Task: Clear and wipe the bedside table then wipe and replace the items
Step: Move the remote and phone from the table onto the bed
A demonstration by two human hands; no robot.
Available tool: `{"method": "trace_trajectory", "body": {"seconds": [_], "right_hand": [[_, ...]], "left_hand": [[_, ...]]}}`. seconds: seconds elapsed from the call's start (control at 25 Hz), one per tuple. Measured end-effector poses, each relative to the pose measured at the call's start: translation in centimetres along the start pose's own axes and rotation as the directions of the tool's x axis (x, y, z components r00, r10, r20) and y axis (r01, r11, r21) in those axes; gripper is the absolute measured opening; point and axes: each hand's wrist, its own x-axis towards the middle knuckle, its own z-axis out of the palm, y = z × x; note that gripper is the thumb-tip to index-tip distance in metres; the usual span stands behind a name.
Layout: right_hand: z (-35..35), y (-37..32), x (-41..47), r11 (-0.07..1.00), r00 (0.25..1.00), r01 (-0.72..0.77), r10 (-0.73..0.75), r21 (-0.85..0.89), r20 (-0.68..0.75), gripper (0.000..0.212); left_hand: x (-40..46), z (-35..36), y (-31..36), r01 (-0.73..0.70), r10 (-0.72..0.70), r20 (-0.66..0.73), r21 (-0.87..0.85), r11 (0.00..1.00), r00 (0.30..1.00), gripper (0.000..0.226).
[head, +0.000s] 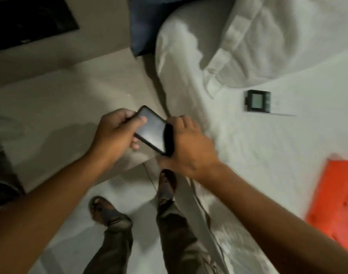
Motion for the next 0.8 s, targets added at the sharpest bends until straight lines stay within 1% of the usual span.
{"method": "trace_trajectory", "body": {"seconds": [0.08, 0.16, 0.2, 0.28, 0.36, 0.44, 0.64, 0.72, 0.8], "right_hand": [[-5.6, 6.7, -3.1, 0.999, 0.999, 0.021, -0.020, -0.025, 0.039, 0.091], [-9.7, 13.2, -5.5, 0.992, 0.995, 0.000, 0.012, -0.124, 0.099, 0.090], [-11.2, 16.1, -6.6, 0.984, 0.992, -0.018, 0.041, -0.179, 0.123, 0.090], [-13.1, 21.3, -8.4, 0.964, 0.990, -0.034, 0.069, -0.264, 0.125, 0.090], [-13.7, 24.6, -9.1, 0.952, 0.993, -0.020, 0.055, -0.306, 0.107, 0.091], [-13.7, 26.7, -9.3, 0.953, 0.996, -0.009, 0.036, -0.304, 0.082, 0.090], [-12.8, 28.0, -8.9, 0.957, 0.998, 0.032, -0.016, -0.288, 0.057, 0.088], [-12.7, 27.9, -9.2, 0.959, 0.998, 0.020, -0.003, -0.283, 0.063, 0.087], [-13.5, 26.9, -9.3, 0.943, 0.997, -0.003, 0.027, -0.332, 0.067, 0.085]], "left_hand": [[-2.1, 6.4, 2.2, -0.011, 0.015, 0.133, -0.031, 0.999, 0.991, 0.011], [-3.4, 12.9, 3.7, 0.020, -0.019, 0.245, 0.001, 1.000, 0.969, 0.015], [-3.8, 16.0, 4.1, 0.026, -0.036, 0.281, 0.038, 0.999, 0.959, 0.017], [-4.4, 21.4, 5.0, -0.028, -0.026, 0.335, 0.156, 0.987, 0.942, 0.015], [-4.5, 24.6, 5.7, -0.084, -0.004, 0.337, 0.246, 0.966, 0.941, 0.021], [-4.4, 26.7, 5.9, -0.090, -0.006, 0.311, 0.292, 0.952, 0.950, 0.029], [-4.4, 28.0, 5.4, -0.075, -0.011, 0.235, 0.356, 0.931, 0.972, 0.029], [-4.5, 28.1, 5.4, -0.085, -0.002, 0.231, 0.369, 0.926, 0.973, 0.028], [-4.7, 27.6, 5.6, -0.114, 0.016, 0.244, 0.393, 0.913, 0.970, 0.027]]}}
